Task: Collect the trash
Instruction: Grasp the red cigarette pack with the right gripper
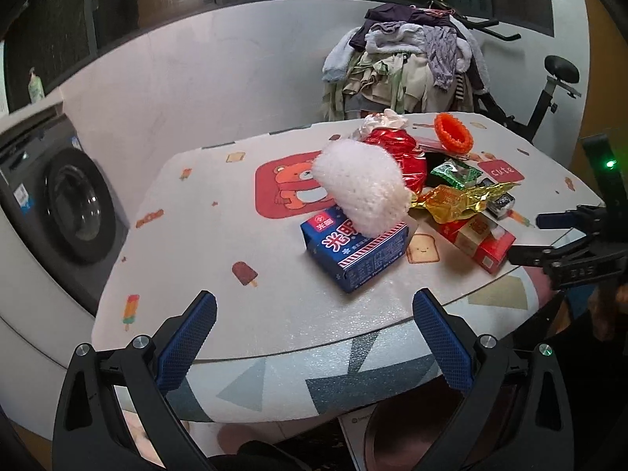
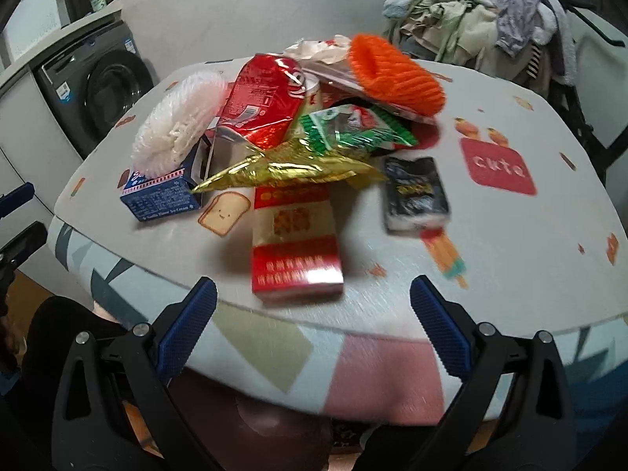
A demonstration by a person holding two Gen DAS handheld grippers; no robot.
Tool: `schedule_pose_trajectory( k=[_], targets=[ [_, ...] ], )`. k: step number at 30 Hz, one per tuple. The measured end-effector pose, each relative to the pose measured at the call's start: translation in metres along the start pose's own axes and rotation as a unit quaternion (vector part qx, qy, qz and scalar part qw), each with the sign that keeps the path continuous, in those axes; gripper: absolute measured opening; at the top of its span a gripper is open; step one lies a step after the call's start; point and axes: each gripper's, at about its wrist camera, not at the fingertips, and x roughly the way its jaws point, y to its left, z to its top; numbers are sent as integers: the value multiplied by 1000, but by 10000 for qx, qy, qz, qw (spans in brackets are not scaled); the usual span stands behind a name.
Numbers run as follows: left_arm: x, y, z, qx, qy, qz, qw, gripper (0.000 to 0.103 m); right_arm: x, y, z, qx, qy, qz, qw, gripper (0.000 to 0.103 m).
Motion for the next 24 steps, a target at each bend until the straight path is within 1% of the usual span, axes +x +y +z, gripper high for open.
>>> schedule_pose_trajectory(
  k=[3, 6, 8, 9, 11, 12, 15, 17, 20, 22, 24],
  targets=[
    [8, 4, 0, -80, 159, -94, 9998, 98, 17, 11, 8, -182, 31, -99, 9998, 95],
    [13, 8, -3, -168, 180, -139, 9996, 98, 30, 14, 15, -204, 100, -145, 9996, 83],
    [15, 10, -4, -221, 201, -129, 9995, 98, 42, 16, 20, -206, 136, -128, 9996, 82],
    [17, 10, -5, -248, 211, -131, 9994, 98, 46, 17, 23, -238, 118, -168, 9995, 78],
    [17, 11, -6, -282, 202, -159, 9993, 98, 50, 20, 24, -282, 130, -203, 9993, 60],
    [16, 11, -7, -289, 184, -173, 9993, 98, 52, 21, 26, -285, 178, -206, 9992, 58],
    [13, 13, -8, -353, 114, -181, 9991, 98, 47, 24, 22, -329, 157, -53, 9993, 57],
    [12, 16, -8, -478, 113, -269, 9984, 98, 40, 30, 15, -422, 178, 22, 9989, 57],
    [12, 17, -7, -622, 134, -394, 9972, 98, 34, 35, 1, -405, 344, 283, 9982, 57],
    [10, 15, -7, -631, 120, -428, 9970, 98, 29, 38, -7, -428, 382, 362, 9977, 57],
    [8, 13, -7, -619, 93, -461, 9970, 98, 23, 39, -15, -385, 436, 544, 9968, 57]
  ],
)
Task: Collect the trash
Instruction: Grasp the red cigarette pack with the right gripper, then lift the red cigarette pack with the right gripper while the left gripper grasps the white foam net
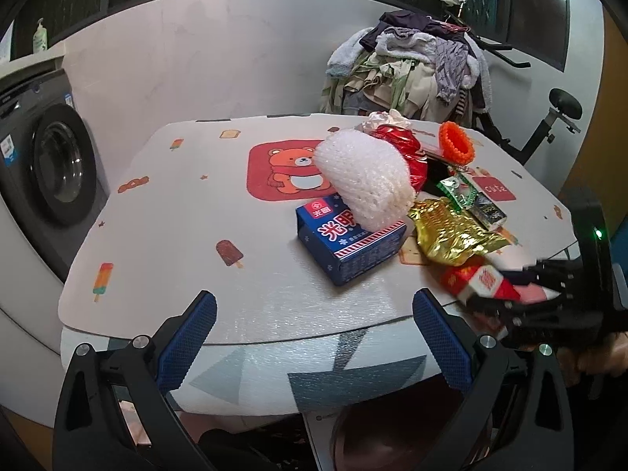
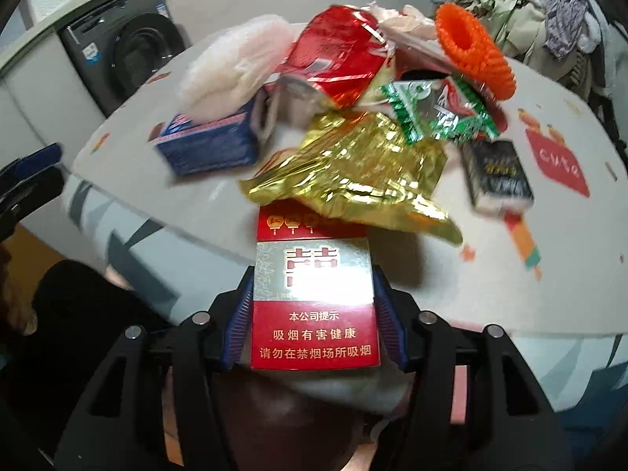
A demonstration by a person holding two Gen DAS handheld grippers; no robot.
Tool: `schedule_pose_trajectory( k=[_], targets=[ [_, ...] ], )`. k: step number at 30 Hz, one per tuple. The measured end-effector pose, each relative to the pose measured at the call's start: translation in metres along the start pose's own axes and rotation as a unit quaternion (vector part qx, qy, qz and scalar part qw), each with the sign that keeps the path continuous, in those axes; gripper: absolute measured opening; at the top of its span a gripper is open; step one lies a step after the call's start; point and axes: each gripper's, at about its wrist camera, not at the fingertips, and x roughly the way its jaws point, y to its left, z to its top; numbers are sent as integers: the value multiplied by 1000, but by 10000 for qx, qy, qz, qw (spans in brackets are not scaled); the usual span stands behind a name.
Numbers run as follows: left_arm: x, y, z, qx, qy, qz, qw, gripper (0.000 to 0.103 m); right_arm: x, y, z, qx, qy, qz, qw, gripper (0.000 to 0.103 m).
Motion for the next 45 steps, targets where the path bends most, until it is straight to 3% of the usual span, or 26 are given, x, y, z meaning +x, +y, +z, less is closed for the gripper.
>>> schedule_pose_trajectory(
  k=[4, 8, 12, 17, 26, 29, 32, 34, 37, 39, 41, 45],
  targets=[
    [-3, -4, 0, 8, -24, -83, 10000, 98, -11, 7, -16, -45, 98, 136, 9998, 57],
    [-5, -5, 0, -39, -6, -164, 9999, 98, -31, 4, -33, 18, -33, -23, 10000, 57],
    [-2, -5, 2, -204, 92, -263, 9994, 98, -60, -12, -36, 250, -544, -170, 9981, 57],
    [9, -2, 15, -490, 222, -471, 9974, 97, -87, -27, -25, 314, -1232, -648, 9898, 57],
    [57, -2, 86, -1252, 399, -963, 9866, 93, -79, -46, -1, 396, -1526, -861, 9837, 57],
    [85, -3, 109, -1386, 565, -865, 9849, 85, -76, -45, 0, 404, -1574, -824, 9833, 57],
    [118, 3, 121, -1763, 906, -858, 9764, 84, -75, -44, 1, 353, -1598, -801, 9833, 57],
    [136, 5, 124, -1819, 1077, -891, 9733, 79, -74, -44, 2, 320, -1574, -809, 9837, 57],
    [150, 10, 125, -1696, 1158, -1280, 9703, 52, -72, -45, 4, 344, -1534, -793, 9844, 57],
    [143, 12, 127, -1573, 1060, -1267, 9736, 34, -75, -43, 5, 286, -1565, -802, 9840, 57],
    [132, 11, 130, -1363, 976, -1255, 9778, 28, -78, -41, 6, 237, -1605, -829, 9833, 57],
    [101, 8, 135, -1038, 689, -1244, 9844, 27, -89, -39, 6, 281, -1710, -806, 9816, 57]
  ],
)
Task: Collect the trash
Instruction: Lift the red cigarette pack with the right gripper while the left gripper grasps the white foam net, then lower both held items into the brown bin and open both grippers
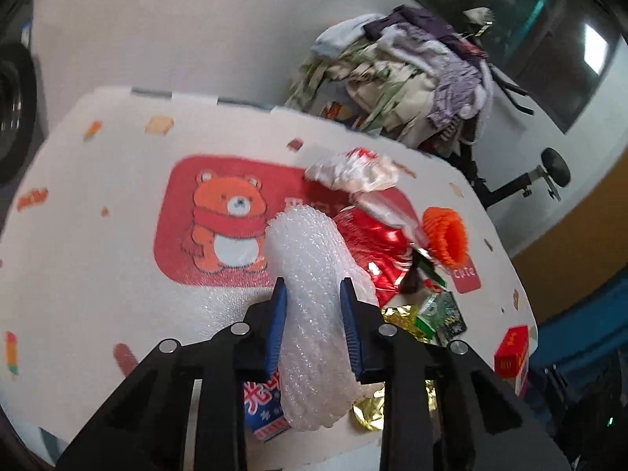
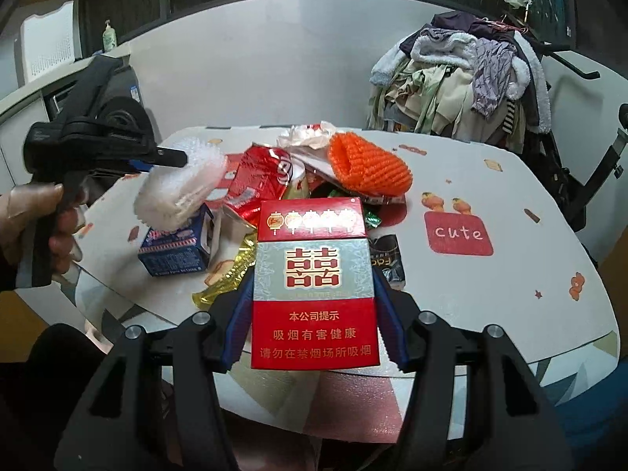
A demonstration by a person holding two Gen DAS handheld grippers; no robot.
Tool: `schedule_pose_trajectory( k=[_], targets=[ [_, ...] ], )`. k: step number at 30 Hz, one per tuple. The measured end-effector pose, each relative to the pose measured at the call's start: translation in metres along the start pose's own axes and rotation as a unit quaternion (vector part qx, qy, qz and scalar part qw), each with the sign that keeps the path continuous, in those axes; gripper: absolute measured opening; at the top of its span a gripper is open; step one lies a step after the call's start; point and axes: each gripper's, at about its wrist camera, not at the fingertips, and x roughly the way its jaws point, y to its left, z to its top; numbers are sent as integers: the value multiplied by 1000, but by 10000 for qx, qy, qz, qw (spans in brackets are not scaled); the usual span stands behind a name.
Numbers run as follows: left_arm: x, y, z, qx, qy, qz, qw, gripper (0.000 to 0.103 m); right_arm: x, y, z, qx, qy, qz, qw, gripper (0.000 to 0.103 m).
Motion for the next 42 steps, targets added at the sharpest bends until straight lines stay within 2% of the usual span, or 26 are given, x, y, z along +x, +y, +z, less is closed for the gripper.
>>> schedule_pose_trajectory(
  k=[6, 11, 17, 27, 33, 34, 36, 38, 42],
  targets=[
    [-40, -27, -22, 728, -223, -134, 9970, 27, -18, 4, 0, 110, -72, 86, 9999, 57],
    [-69, -46, -69, 1185, -257, -380, 9919, 27, -36, 12, -5, 67, -147, 72, 9998, 57],
    [-89, -57, -129, 1510, -171, -621, 9864, 27, -55, 16, -15, 90, -206, 76, 9997, 57],
    [-85, -56, -209, 1612, 205, -722, 9841, 27, -69, 14, -45, 179, -124, 58, 9997, 57],
    [-65, -57, -227, 1657, 500, -746, 9821, 27, -65, 8, -58, 280, -22, 37, 9996, 57],
    [-62, -59, -228, 1676, 538, -811, 9810, 30, -64, 8, -61, 294, 1, 35, 9996, 57],
    [-57, -63, -229, 1716, 576, -900, 9794, 54, -62, 8, -64, 326, 38, 51, 9994, 57],
    [-59, -67, -231, 1765, 500, -929, 9786, 71, -59, 10, -66, 345, 74, 98, 9993, 57],
    [-72, -65, -227, 1809, 226, -706, 9807, 82, -54, 17, -71, 296, 157, 208, 9992, 57]
  ],
)
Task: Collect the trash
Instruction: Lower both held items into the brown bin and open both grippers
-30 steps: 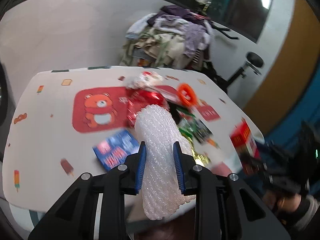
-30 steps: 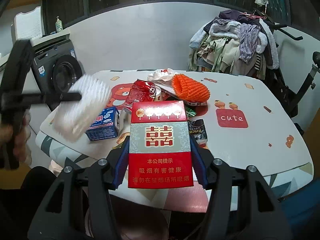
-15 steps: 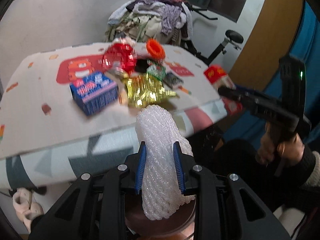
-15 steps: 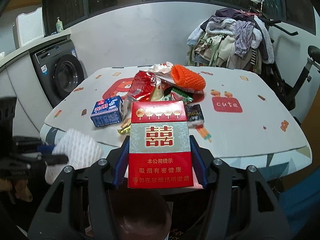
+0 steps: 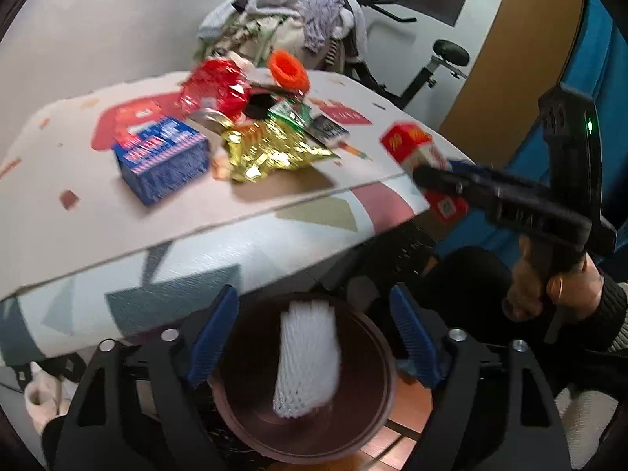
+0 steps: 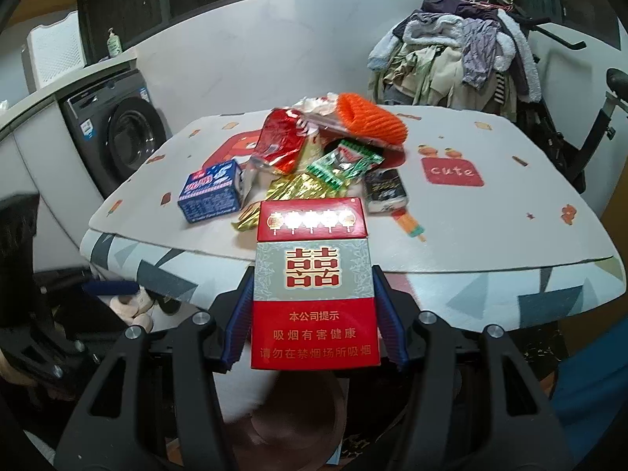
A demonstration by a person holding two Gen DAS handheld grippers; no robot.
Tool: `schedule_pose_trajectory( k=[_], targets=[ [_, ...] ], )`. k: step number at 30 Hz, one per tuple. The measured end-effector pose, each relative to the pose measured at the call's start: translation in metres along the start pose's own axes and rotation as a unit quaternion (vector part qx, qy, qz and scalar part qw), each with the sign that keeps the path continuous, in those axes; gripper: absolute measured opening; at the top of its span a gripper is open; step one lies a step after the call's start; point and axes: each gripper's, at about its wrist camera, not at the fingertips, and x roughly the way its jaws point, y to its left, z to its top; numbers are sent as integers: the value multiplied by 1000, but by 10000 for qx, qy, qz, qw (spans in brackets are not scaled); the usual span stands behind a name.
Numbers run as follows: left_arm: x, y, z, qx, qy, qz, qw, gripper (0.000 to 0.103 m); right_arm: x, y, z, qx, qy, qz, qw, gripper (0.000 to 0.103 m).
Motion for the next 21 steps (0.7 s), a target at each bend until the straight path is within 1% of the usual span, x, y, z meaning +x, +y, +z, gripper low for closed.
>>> schedule_pose_trajectory(
  k=[3, 6, 7, 10, 13, 15, 17, 21],
  targets=[
    [-15, 4, 1, 105, -237, 334, 9991, 88, 8, 9, -6, -56, 158, 148, 9998, 57],
    [-32, 9, -1, 219, -474, 671, 9964, 93, 19, 24, -15, -161, 395, 410, 9982, 57],
    [-39, 11, -3, 247, -566, 806, 9948, 93, 24, 32, -20, -255, 506, 505, 9971, 57],
    [-51, 17, -11, 212, -761, 1025, 9916, 96, 37, 50, -31, -480, 777, 694, 9934, 58],
    [-54, 26, -21, -16, -881, 1040, 9907, 97, 54, 70, -44, -808, 1109, 782, 9874, 58],
    [-50, 29, -23, -84, -811, 1089, 9907, 97, 67, 77, -53, -972, 1381, 768, 9827, 58],
    [-46, 32, -23, -137, -763, 1063, 9913, 97, 86, 83, -61, -1108, 1744, 720, 9758, 58],
    [-37, 37, -23, -265, -573, 1032, 9927, 97, 107, 89, -71, -1213, 2148, 624, 9671, 58]
  ],
)
